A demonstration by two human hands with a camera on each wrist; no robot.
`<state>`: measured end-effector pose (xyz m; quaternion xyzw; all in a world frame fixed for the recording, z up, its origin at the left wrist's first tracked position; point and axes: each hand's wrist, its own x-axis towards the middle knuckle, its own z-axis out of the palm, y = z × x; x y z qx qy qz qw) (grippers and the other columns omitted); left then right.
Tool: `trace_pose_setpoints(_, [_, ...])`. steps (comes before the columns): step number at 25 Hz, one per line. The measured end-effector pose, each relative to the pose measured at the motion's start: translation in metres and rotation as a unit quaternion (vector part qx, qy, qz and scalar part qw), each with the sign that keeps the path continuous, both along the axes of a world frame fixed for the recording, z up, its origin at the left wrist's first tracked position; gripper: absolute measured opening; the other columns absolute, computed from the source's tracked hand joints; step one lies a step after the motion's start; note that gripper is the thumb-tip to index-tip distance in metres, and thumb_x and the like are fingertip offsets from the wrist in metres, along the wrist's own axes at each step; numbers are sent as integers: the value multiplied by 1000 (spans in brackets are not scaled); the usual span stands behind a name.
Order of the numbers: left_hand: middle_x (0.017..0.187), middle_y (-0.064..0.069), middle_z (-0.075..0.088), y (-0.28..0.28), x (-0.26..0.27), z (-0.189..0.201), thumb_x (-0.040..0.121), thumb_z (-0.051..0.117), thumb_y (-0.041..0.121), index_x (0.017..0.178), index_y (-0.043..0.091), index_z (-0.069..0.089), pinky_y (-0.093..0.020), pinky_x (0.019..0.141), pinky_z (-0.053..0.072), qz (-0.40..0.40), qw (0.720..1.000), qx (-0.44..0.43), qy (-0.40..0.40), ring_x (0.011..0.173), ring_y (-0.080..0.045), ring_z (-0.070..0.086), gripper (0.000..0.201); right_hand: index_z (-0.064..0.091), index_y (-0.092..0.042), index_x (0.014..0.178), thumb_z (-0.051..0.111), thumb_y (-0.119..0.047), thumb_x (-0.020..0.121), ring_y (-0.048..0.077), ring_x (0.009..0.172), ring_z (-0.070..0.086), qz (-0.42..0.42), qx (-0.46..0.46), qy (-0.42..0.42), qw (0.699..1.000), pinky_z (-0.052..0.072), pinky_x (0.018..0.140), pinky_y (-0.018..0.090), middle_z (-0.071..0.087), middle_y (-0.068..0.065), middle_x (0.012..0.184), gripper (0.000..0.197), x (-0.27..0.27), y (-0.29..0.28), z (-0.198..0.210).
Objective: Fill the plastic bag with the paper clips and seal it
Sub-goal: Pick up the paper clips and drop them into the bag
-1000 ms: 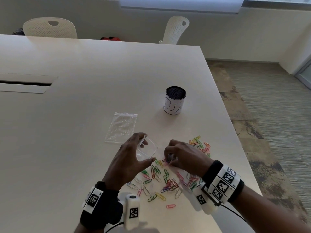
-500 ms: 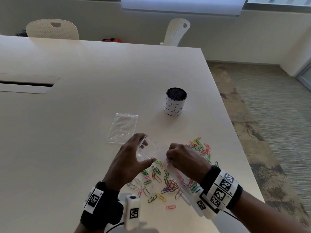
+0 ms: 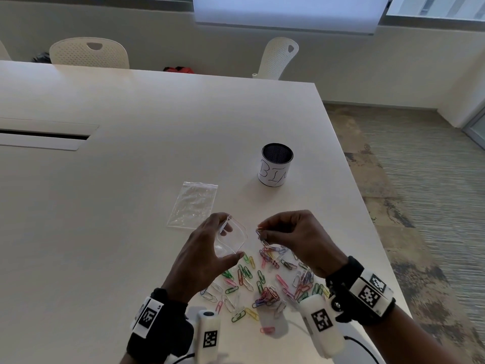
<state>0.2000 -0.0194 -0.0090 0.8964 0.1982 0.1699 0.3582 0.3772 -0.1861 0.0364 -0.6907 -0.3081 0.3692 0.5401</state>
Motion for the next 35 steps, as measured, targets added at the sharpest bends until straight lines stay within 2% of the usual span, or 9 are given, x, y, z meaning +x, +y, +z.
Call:
trace_pose_setpoints(4, [114,17,61,0,0,1,75,87,44,130,33,46,-31,91,56,0,1000,3,-3,105,0,60,69,78,-4,102,81,-2,83,20,89,79,-44,81,-8,996,63,85,29,81,8,93,19,-24,20,10])
trace_pose_setpoints(9, [110,18,60,1,0,1,76,86,40,120,34,49,-32,90,56,-3,1000,-3,-6,105,1,60,58,78,-11,99,81,-5,85,5,85,75,-80,88,-210,970,62,78,19,77,-3,94,14,-46,44,-2])
trace_pose_setpoints(16, [113,14,64,2,0,0,77,86,40,128,31,50,-34,90,57,1,1000,-23,-10,104,-3,62,63,78,-10,106,76,-5,89,5,90,75,6,70,-307,949,61,84,18,78,1,101,17,-55,41,1])
trace_pose_setpoints(21, [111,16,63,0,3,1,77,85,43,126,30,50,-31,89,56,-8,1000,-13,-14,104,-1,61,62,80,-8,102,76,-4,89,4,83,73,-16,69,-347,935,60,79,16,78,1,97,14,-42,35,3])
trace_pose_setpoints(25, [113,18,62,0,3,0,76,87,44,132,29,48,-28,92,54,-13,1000,-12,-20,105,-1,61,70,79,-9,105,75,-6,91,7,85,72,-50,-24,-365,929,61,83,19,78,4,104,15,-2,10,-7])
trace_pose_setpoints(28, [113,19,62,-2,4,0,75,88,42,133,29,48,-29,93,54,-17,1000,-16,-17,106,-2,62,71,76,-15,116,75,-19,92,11,89,71,-59,-156,-398,902,59,82,26,74,3,118,24,39,-16,-17])
trace_pose_setpoints(31, [112,20,63,-2,6,-1,75,89,41,131,31,48,-29,93,54,-20,999,-20,-18,106,-2,62,70,65,-16,134,73,-34,94,23,116,64,-25,-287,-408,866,54,98,38,62,5,135,45,70,-33,-22])
trace_pose_setpoints(33, [112,20,62,-1,6,-1,75,89,39,130,31,48,-31,94,54,-21,999,-24,-17,107,-2,62,69,56,-14,144,68,-31,97,27,132,53,10,-313,-393,864,47,110,42,53,7,145,51,80,-37,-26])
trace_pose_setpoints(35, [112,20,62,-1,6,0,74,89,38,129,31,48,-34,94,55,-23,999,-23,-13,107,-1,61,69,49,-12,150,60,-23,100,29,139,46,41,-327,-384,862,42,115,42,47,8,150,52,82,-36,-30])
